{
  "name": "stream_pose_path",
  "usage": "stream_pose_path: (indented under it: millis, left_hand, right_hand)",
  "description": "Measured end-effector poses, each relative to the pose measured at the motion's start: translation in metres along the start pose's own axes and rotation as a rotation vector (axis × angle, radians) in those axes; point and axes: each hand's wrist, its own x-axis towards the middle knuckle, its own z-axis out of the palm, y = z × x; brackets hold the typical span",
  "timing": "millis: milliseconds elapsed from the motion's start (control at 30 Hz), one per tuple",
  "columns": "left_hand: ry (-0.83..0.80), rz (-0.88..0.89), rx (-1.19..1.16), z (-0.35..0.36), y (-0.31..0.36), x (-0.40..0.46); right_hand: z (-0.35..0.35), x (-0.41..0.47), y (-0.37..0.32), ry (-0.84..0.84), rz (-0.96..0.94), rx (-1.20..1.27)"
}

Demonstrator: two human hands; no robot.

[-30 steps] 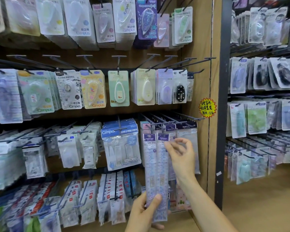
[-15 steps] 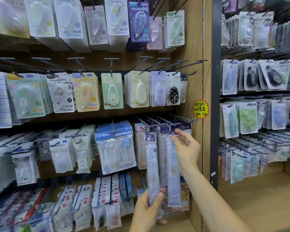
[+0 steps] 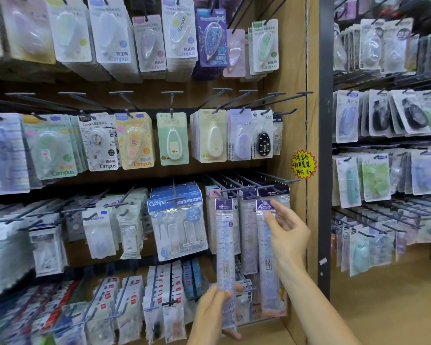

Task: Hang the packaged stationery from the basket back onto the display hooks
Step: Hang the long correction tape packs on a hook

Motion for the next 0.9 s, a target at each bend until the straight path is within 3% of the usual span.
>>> stream_pose_path:
  millis: [300,533,667,767,900]
  left_hand:
    - [-0.006,-0.023,-0.039,0.007,-0.001,0.003]
    - [0.017,0.102,0.021,0.007,-0.001,0.004]
    - [-0.005,0.118,0.020,0.007,-0.006,0.007]
    - [-0.043,0.112,0.001,0.009,-0.010,0.007]
    - [-0.096,0.038,0.032,0.022,-0.011,0.007]
  right_hand:
    - [0.019,0.018,0.000,-0.025,0.034,-0.119]
    - [0.042,0.044,0.012,-0.025,0.097,-0.323]
    - [0.033,0.031,0.006,0.007,0.002,-0.358]
    - [0.013,0.007,-0.005,0.025,-0.043,-0.179]
    - [-0.002,-0.009,-0.011,-0.095,0.000,0.013]
